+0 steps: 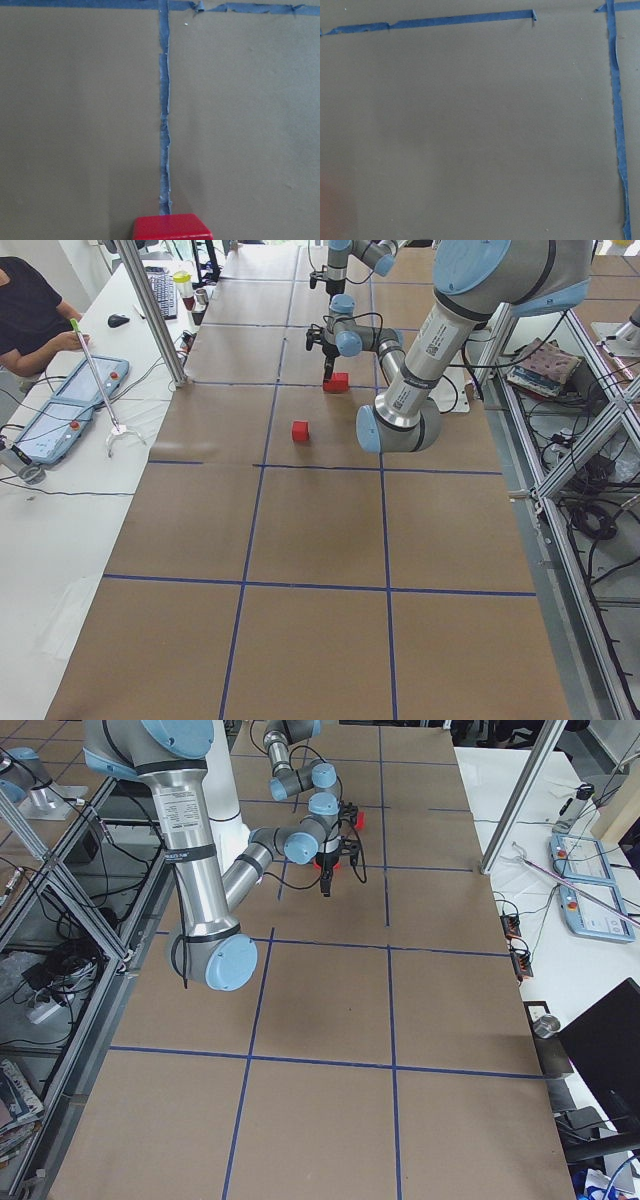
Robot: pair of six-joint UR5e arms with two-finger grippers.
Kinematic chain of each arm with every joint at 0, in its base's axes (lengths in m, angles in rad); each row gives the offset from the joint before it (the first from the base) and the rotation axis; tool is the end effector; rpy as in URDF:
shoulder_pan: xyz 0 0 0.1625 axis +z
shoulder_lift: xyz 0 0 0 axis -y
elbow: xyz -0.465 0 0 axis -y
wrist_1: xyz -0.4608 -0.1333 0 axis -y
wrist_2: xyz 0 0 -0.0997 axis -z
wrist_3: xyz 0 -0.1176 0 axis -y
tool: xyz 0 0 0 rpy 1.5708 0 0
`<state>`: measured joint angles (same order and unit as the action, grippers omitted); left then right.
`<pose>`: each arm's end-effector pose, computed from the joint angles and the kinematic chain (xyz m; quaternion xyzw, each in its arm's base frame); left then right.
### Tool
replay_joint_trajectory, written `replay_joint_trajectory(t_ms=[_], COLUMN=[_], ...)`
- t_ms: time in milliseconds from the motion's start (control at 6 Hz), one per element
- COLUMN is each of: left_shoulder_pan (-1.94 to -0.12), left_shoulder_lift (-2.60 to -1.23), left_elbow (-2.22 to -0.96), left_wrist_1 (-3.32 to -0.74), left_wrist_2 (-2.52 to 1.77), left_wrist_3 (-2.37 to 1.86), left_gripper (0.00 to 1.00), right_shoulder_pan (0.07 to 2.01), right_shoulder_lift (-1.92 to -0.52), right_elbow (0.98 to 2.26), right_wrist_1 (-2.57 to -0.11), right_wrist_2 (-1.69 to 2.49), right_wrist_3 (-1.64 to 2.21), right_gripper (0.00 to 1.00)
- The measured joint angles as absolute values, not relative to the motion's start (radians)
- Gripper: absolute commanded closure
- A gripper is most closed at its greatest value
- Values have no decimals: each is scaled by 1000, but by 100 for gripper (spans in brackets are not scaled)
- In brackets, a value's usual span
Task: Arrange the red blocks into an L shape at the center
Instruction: 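Move the left gripper to the remaining red cube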
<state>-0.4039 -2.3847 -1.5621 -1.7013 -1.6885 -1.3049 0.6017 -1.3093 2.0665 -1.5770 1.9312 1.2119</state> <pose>0.6983 -0.4284 0.1386 0.0984 0.4424 -0.0350 0.8907 -0.4452 -0.4171 0.3076 0.0188 -0.3970 0.0456 0.9165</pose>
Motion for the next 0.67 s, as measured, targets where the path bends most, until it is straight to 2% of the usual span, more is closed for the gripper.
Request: replay_joint_trajectory(t_ms=[667], left_shoulder_pan=[-582], left_shoulder_lift=[-2256], left_elbow=[-1656], left_wrist_1=[-1705], left_wrist_2=[-1750], left_wrist_3=[-1129], left_gripper=[0], right_shoulder_pan=[606], right_shoulder_lift=[-1322], right_elbow=[2073], right_wrist_1=[-1577], right_wrist_2=[1934], right_wrist_3=[1209], right_gripper=[0])
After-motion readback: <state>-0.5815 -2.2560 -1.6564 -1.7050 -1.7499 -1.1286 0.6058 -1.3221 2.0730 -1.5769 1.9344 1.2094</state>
